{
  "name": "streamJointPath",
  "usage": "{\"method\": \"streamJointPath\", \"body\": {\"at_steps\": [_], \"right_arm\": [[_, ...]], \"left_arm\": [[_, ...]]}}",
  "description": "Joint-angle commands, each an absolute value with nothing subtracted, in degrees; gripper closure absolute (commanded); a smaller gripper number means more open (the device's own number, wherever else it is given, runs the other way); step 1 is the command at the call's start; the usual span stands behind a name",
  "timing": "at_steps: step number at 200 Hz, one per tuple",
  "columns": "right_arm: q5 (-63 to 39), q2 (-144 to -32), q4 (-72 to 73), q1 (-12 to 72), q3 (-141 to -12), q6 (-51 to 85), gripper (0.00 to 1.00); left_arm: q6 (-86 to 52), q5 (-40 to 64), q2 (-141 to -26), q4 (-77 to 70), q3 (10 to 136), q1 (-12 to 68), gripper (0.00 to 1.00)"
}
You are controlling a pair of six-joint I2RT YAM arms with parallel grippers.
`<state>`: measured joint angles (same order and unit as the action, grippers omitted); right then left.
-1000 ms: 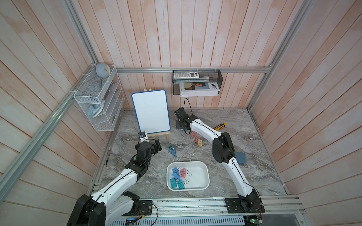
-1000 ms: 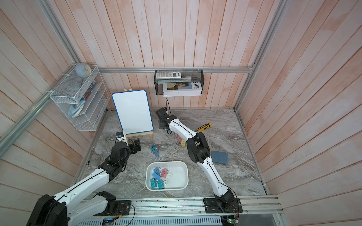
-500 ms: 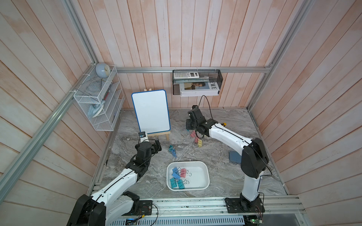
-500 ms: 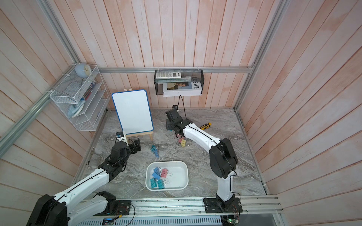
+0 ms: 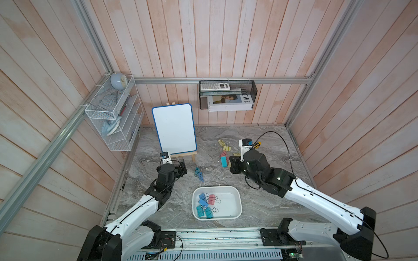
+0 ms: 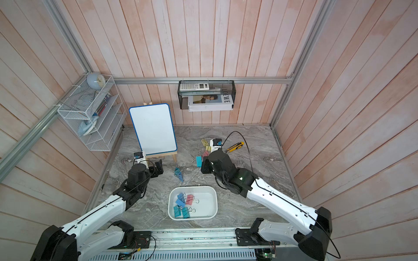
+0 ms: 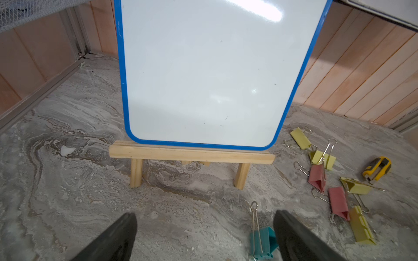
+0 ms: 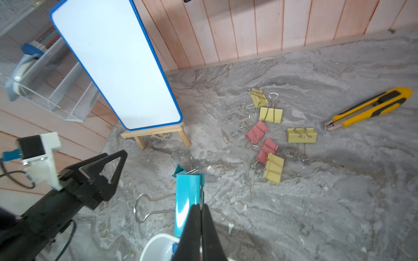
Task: Put the binder clips in the storage box
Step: Place the binder clip in the storage box.
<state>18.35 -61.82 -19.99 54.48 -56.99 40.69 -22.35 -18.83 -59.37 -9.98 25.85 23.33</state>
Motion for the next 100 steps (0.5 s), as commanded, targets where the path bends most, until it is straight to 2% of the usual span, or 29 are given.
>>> {"method": "streamJointPath", "body": {"at_steps": [1,43,66,100], "right_arm": [[18.42,-58.32,-22.3,56.78,-50.39,52.01,1.0],[16.22,-53.7,-14.05,60.47,-35.14,67.21,1.0],[13.28,-55.77,-5.3,60.62,-28.75,73.04,1.0],[10.85,-60.92,0.28,61.52,-26.62,75.01,1.0]], "left_arm": [[-22.84,-18.02,-59.64,-11.42,25.2,23.04,0.0],[-23.0,-18.19,-60.03,-11.66,25.05,23.06,0.0],[-23.12,-18.11,-60.55,-11.69,25.05,23.03,0.0],[-23.11,-18.2,-61.17,-11.86,25.25,23.07,0.0]]}}
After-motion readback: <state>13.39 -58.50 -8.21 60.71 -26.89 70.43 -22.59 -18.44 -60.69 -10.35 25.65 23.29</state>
